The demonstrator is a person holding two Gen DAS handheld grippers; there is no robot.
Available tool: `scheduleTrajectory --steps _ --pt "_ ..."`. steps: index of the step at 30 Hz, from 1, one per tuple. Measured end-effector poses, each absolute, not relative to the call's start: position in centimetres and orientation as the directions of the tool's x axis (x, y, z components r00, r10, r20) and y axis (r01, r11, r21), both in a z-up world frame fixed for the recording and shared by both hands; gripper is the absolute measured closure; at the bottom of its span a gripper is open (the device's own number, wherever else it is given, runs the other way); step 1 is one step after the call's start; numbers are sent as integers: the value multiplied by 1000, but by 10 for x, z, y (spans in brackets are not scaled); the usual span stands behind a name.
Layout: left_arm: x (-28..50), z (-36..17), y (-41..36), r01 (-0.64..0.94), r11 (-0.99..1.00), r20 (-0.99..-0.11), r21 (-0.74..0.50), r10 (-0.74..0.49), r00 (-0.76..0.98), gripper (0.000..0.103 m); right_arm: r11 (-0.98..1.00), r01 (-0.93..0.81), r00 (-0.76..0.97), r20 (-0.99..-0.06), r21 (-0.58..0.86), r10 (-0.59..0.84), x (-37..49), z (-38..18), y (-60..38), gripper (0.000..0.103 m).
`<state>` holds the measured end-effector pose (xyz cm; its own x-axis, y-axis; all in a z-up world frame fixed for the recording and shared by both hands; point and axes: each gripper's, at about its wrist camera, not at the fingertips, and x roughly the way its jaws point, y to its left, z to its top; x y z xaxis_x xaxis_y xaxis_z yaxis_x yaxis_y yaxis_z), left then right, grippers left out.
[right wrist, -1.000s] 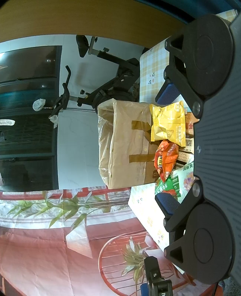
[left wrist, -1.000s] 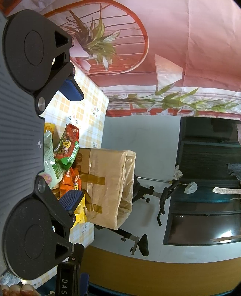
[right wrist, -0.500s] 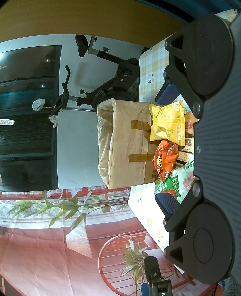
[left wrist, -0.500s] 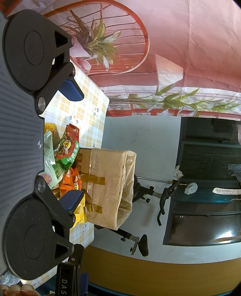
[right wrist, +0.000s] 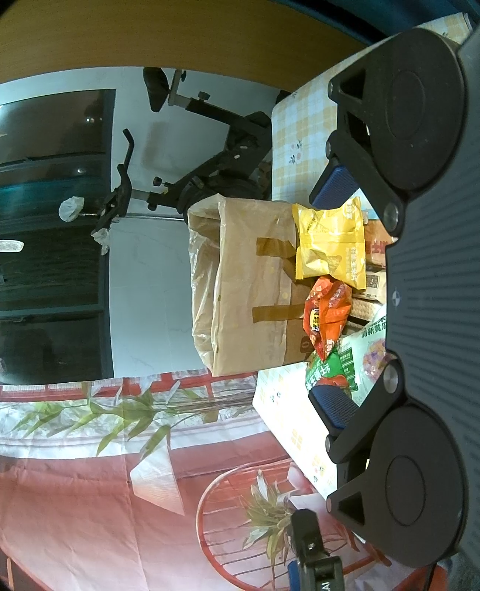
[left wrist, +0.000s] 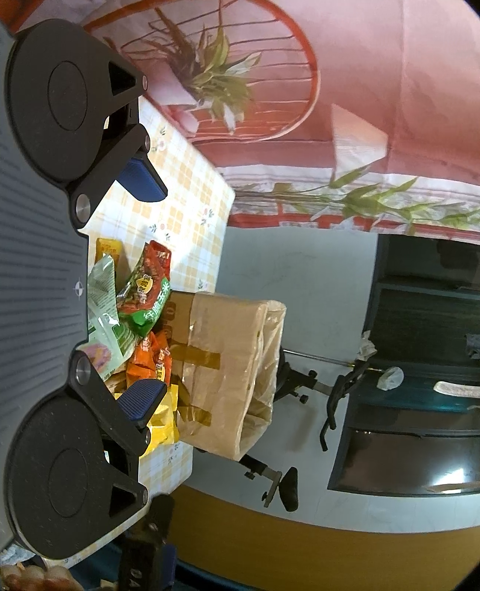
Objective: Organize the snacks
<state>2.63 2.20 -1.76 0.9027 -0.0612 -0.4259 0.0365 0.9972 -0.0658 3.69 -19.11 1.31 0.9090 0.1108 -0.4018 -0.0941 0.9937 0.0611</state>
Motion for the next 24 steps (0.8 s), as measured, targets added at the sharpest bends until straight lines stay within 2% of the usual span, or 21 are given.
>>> scheduleTrajectory --steps 6,10,14,16,19,22,24 --pt "62 -25 32 -21 997 -386 -77 -10 922 0 999 -34 951 -308 24 40 61 13 -203 0" --pt "87 -47 33 -1 992 -399 -127 -50 915 1 1000 6 960 -279 25 1 86 -6 -206 0" --pt "106 -76 13 68 997 -460 -48 -83 884 1 1000 16 944 -330 -5 -17 104 -34 -202 0" --pt "113 -91 5 95 994 -505 -47 -105 857 2 1000 11 934 -356 -18 -16 107 -48 -200 0" --pt "123 -115 2 113 985 -577 -132 -169 799 2 1000 13 926 -378 -11 -17 106 -64 -202 0" --pt "127 -135 9 111 964 -597 -243 -239 765 5 1000 16 918 -396 10 -11 103 -78 -208 0" --pt "130 -144 12 90 958 -612 -272 -244 753 5 1000 22 914 -406 22 -11 103 -84 -211 0"
